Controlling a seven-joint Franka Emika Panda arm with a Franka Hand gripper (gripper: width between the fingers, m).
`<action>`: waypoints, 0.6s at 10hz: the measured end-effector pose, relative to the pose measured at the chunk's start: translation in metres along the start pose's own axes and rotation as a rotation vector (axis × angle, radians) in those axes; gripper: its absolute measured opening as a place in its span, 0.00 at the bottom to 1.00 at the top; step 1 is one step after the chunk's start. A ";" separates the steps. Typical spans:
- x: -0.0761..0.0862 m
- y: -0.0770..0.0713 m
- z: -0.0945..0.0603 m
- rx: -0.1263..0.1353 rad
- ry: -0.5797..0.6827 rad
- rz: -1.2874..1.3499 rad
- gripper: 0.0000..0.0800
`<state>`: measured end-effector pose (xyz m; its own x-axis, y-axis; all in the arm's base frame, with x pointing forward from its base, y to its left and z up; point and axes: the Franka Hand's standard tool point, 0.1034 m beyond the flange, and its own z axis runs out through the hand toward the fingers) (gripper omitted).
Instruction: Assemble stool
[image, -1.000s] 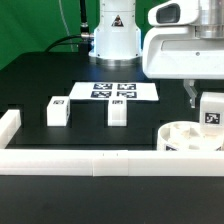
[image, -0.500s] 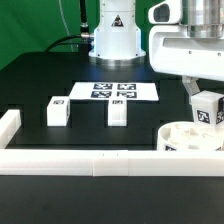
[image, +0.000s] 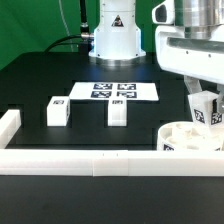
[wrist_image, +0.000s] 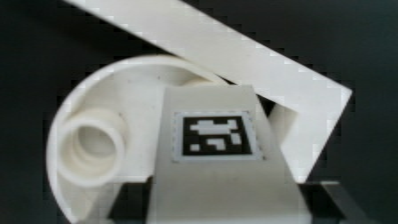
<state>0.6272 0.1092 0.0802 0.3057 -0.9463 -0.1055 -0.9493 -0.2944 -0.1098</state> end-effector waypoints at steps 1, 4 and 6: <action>-0.005 0.000 0.001 0.000 0.001 0.100 0.42; -0.008 -0.002 0.002 0.028 -0.043 0.398 0.42; -0.007 -0.003 0.003 0.024 -0.062 0.520 0.42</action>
Offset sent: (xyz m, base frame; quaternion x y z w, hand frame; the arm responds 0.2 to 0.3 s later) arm 0.0019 -0.0060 -0.0105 -0.0020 -0.0187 0.2304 0.9729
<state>0.6283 0.1176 0.0788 -0.2008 -0.9567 -0.2106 -0.9752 0.2157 -0.0501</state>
